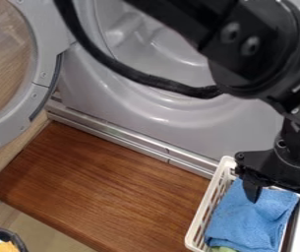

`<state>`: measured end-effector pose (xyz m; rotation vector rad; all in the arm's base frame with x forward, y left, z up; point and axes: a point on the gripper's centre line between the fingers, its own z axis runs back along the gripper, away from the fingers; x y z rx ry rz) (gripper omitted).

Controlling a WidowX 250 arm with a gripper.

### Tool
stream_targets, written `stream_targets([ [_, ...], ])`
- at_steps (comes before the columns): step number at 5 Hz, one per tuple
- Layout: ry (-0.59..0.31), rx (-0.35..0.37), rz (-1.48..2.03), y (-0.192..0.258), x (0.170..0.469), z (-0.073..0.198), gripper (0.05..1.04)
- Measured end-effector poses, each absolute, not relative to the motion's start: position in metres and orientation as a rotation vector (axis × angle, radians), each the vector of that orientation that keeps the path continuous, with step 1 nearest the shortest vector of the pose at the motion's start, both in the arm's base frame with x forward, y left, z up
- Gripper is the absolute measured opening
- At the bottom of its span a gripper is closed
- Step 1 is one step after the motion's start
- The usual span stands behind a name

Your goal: Place blue cloth on the table

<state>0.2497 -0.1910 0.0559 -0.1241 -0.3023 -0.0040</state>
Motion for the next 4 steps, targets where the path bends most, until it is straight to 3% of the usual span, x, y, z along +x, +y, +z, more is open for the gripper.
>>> stream_targets([
  [4, -0.189, -0.115, 0.054, -0.167, 0.261, 0.013, 1.0],
])
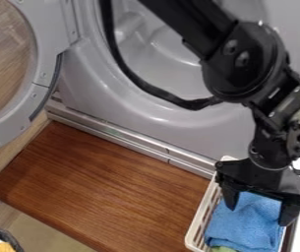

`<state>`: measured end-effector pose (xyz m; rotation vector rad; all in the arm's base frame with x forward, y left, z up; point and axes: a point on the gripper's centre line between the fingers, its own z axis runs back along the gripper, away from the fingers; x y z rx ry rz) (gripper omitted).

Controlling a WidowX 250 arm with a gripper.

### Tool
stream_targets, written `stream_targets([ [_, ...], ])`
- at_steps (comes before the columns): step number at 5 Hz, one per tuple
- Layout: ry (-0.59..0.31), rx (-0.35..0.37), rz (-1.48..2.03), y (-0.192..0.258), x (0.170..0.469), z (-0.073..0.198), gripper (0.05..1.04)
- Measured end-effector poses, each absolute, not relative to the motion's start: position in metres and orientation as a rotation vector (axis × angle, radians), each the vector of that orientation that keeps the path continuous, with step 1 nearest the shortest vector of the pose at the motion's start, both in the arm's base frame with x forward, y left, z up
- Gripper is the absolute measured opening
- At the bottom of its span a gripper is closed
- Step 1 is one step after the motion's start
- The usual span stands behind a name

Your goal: Place blue cloth on the table

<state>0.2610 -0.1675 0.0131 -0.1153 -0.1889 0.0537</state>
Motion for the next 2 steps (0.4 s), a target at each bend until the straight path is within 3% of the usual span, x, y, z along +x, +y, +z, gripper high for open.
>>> stream_targets([
  [2, -0.112, -0.139, 0.053, -0.161, 0.265, -0.023, 1.0],
])
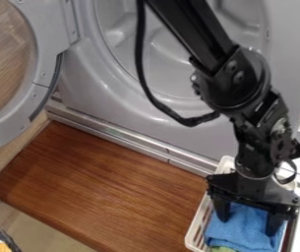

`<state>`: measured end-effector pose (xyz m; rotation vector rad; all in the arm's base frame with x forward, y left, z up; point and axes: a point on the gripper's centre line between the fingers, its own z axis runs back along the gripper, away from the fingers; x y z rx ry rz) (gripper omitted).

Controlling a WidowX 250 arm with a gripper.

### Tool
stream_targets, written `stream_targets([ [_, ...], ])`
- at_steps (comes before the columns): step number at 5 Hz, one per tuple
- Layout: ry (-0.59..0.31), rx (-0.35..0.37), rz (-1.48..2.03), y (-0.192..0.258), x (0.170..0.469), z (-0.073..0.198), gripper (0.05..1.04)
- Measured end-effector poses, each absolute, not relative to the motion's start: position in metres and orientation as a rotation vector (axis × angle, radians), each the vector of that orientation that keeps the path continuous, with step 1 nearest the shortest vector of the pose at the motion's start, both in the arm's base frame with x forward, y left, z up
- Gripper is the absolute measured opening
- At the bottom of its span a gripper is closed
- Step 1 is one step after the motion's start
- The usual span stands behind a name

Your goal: Place blue cloth on the table

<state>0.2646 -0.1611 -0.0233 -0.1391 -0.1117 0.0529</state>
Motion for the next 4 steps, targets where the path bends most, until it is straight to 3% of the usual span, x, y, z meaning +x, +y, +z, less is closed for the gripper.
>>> stream_targets([
  [1, -0.094, -0.136, 0.047, -0.1636, 0.2676, -0.0398, 0.964],
  [3, -0.115, -0.1, 0.053, -0.1687, 0.2681, -0.041, 0.383],
  [4, -0.111, -0.1, 0.062, -0.1671, 0.2652, -0.0426, 0.168],
])
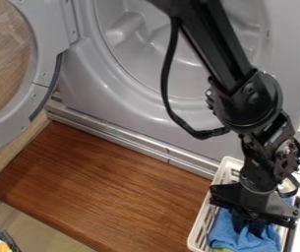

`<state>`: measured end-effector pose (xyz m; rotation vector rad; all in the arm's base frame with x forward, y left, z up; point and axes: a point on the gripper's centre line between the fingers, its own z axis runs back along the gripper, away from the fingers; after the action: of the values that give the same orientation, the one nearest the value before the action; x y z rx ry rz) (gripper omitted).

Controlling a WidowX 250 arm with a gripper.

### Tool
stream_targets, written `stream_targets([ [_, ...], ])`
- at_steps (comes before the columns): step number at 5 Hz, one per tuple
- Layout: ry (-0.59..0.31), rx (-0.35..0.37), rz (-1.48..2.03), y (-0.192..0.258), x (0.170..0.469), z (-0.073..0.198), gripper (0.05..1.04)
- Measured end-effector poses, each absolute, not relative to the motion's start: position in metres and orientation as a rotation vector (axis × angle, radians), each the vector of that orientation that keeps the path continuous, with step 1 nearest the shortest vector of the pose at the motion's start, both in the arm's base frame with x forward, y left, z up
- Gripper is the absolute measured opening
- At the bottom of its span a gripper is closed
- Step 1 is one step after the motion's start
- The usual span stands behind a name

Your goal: Place blue cloth on the table

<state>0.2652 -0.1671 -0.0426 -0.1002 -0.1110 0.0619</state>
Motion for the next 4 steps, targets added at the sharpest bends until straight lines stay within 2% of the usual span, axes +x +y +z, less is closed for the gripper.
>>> stream_targets([
  [1, -0.13, -0.093, 0.07, -0.165, 0.264, -0.035, 0.073],
  [4, -0.275, -0.08, 0.123, -0.15, 0.247, 0.019, 0.064],
])
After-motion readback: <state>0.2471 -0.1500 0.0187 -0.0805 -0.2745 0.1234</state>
